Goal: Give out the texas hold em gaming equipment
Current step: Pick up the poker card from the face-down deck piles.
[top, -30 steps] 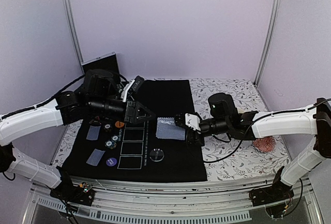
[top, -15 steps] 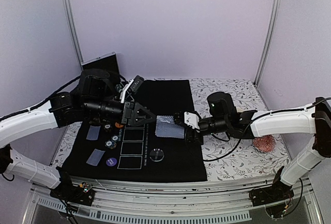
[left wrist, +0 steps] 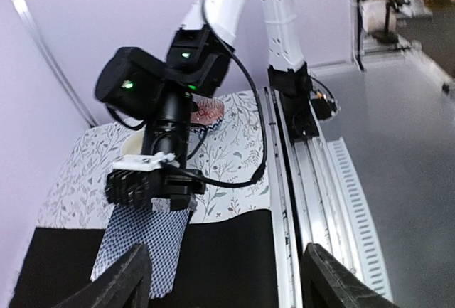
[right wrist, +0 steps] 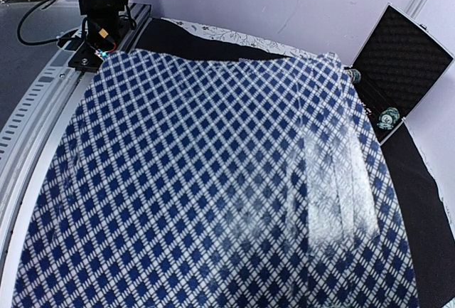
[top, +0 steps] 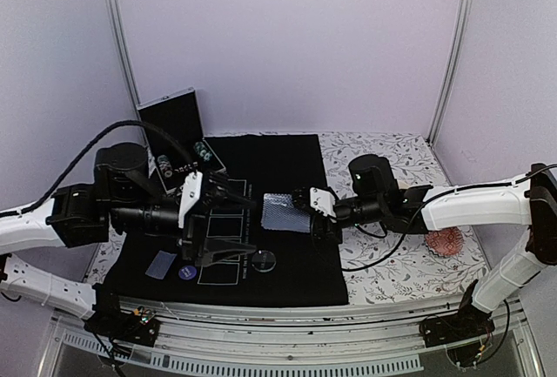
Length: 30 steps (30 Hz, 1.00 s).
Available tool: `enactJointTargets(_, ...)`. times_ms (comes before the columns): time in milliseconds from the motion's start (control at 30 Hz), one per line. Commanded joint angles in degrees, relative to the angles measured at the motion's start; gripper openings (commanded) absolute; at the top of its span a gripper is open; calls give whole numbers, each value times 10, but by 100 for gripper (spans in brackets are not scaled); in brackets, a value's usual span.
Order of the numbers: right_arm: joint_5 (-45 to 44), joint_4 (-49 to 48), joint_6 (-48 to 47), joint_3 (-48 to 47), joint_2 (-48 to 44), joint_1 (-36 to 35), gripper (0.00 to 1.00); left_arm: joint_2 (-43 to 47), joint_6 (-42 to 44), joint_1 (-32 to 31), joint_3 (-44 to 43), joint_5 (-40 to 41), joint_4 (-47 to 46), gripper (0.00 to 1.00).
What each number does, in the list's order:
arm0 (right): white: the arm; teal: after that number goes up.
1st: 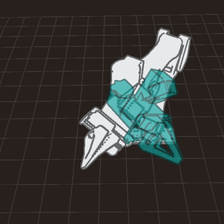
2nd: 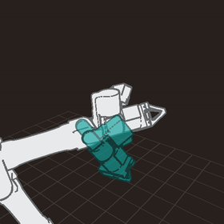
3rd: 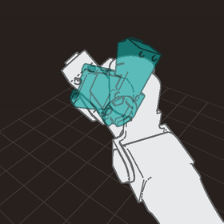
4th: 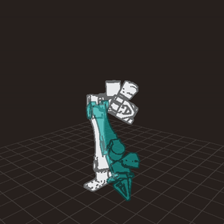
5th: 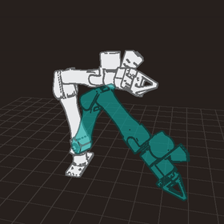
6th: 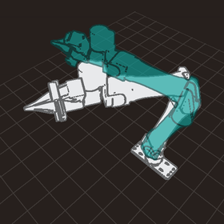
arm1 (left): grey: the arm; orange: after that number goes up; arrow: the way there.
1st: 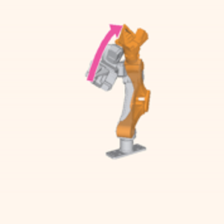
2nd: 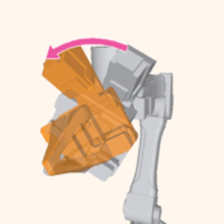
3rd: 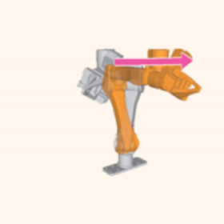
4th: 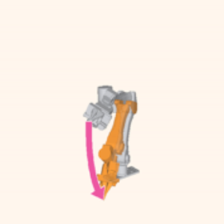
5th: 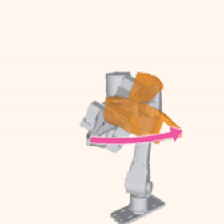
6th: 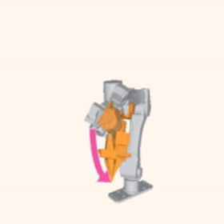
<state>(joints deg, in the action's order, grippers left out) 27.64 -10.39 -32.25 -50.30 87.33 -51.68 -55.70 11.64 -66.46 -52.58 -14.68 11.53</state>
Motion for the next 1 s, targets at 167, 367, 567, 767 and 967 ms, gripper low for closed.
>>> enactJointTargets(167,11,-4,7,-29,9,3,37,-119,277,-64,-8,159,-7,65)
enactJointTargets(367,13,-4,6,-30,8,2,37,-139,334,-63,6,219,-53,63)
enactJointTargets(567,15,-4,6,-29,7,3,37,-160,345,-52,-4,237,-59,63)
enactJointTargets(767,15,-4,5,-27,3,2,37,-177,339,-40,-23,261,-56,52)
enactJointTargets(967,16,-4,6,-26,2,3,37,-185,342,-39,-18,271,-70,45)
